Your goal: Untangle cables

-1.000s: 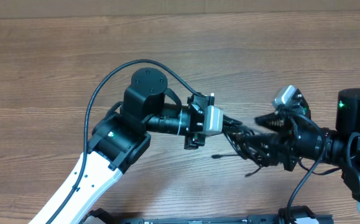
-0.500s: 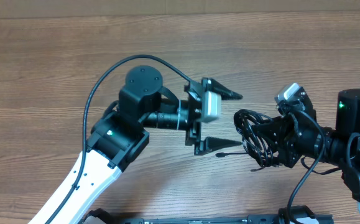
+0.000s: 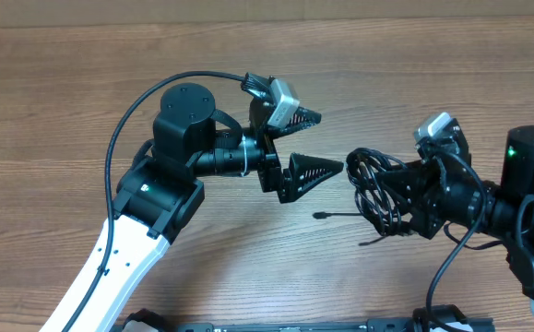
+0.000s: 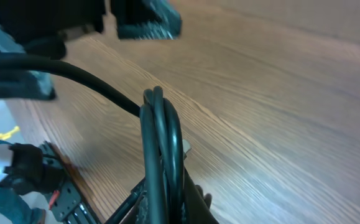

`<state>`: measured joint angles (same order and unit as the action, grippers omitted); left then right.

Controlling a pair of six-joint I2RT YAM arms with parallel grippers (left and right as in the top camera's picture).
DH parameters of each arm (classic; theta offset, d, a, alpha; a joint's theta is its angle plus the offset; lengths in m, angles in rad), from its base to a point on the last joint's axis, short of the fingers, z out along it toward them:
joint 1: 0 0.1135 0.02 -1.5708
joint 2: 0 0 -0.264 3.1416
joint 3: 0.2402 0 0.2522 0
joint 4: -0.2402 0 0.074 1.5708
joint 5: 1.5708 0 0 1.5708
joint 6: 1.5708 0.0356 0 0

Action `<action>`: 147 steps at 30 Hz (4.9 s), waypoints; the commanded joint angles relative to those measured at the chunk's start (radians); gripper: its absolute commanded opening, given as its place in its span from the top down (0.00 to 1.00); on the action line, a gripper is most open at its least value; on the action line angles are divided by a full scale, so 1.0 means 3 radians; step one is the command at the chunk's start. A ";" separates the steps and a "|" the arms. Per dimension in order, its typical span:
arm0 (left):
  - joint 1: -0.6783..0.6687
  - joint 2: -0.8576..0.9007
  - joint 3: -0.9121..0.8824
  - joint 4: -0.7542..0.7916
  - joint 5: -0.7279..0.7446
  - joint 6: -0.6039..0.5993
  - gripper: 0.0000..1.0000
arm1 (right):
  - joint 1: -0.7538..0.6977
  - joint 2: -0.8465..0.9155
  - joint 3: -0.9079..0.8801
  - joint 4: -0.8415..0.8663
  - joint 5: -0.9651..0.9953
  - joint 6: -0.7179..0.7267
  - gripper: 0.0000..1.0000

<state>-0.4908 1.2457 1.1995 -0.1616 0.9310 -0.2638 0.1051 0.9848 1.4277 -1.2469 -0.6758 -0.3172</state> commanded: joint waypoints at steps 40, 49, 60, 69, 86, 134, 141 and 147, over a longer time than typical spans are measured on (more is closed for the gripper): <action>0.0216 -0.0032 0.0069 0.0275 0.1096 -0.0065 0.18 | -0.0005 -0.0024 0.0046 0.1584 -0.1287 0.1164 0.95; 0.0179 -0.0032 0.0069 0.0604 0.1048 -0.0132 0.23 | -0.0005 -0.0020 0.0045 0.1481 -0.1397 0.1185 0.92; -0.0031 -0.0022 0.0069 0.0654 0.0886 -0.0130 0.68 | -0.0005 -0.0020 0.0045 0.1494 -0.1483 0.1245 0.88; -0.0031 -0.0023 0.0069 0.0654 0.0888 -0.0270 0.96 | -0.0005 -0.0020 0.0045 0.1419 -0.1480 0.1245 0.82; 0.0201 -0.0023 0.0069 -0.0041 -0.0322 -0.0931 0.96 | -0.0006 -0.0024 0.0045 0.0731 0.1141 0.2745 0.00; -0.1074 0.0045 0.0069 0.1242 -0.2939 -0.1652 0.96 | 0.0001 0.0164 0.0045 0.0771 0.0542 0.3964 0.67; -0.1176 0.0125 0.0069 0.1411 -0.2916 -0.1653 0.96 | 0.0001 0.0167 0.0045 0.0814 0.0548 0.3964 0.67; -0.1202 0.0136 0.0069 0.1429 -0.2945 -0.1601 0.96 | 0.0001 0.0165 0.0045 0.0818 0.0562 0.3962 0.68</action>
<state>-0.8402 1.2842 1.2011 0.2504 0.0502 -0.7460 0.1051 1.0370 1.4277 -1.0096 -0.5083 0.8703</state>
